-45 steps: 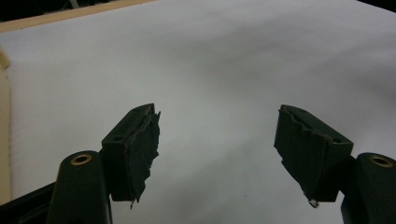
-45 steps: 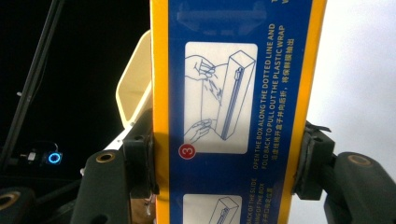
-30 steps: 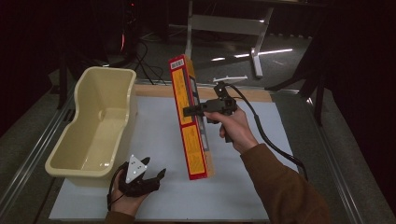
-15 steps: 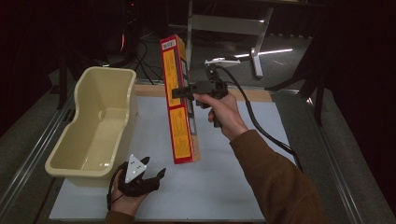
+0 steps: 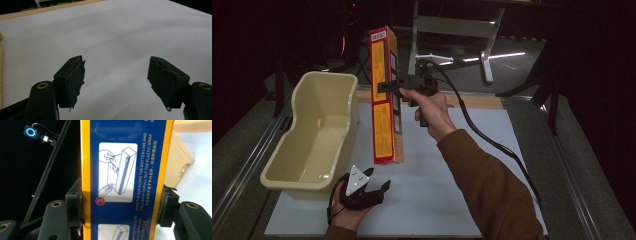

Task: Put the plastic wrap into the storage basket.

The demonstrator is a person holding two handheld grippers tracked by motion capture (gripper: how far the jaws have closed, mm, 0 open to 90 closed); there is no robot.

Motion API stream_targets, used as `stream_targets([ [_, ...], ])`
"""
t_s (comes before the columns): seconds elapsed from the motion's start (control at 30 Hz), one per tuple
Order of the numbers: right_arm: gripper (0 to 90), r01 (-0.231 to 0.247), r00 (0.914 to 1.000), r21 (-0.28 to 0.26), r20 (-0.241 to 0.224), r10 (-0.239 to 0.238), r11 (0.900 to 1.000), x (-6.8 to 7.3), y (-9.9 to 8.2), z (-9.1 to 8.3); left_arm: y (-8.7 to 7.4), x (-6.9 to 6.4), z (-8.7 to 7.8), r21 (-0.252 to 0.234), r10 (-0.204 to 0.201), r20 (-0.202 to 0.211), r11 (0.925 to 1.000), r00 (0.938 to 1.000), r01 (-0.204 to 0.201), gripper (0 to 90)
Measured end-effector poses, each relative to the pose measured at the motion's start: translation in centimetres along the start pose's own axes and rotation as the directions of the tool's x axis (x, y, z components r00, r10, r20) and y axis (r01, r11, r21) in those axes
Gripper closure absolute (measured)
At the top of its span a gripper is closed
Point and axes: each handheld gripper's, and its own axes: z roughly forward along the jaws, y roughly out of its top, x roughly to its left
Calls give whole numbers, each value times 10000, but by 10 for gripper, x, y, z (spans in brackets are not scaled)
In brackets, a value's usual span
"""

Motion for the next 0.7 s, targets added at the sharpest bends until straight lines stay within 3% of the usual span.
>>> stream_targets([
  [0.3,389,110,9999,-56,-115,-111,9999,13,6,26,0,-1,0,-58,-60,92,10000,9999,61,292],
  [0.43,388,-235,9993,-87,-280,232,9997,17,7,45,1,0,-2,-152,-97,103,9998,9999,98,293],
  [0.53,389,-795,9953,-178,-567,783,9967,15,7,56,1,0,-2,-147,-82,120,9999,9999,83,292],
  [0.63,389,-679,9975,-277,-228,673,9973,18,7,65,1,-2,-2,-140,-37,126,9999,9999,39,292],
  [0.7,389,-864,9954,-273,-432,852,9959,20,7,72,1,-2,-2,-166,26,174,9999,9998,-23,292],
])
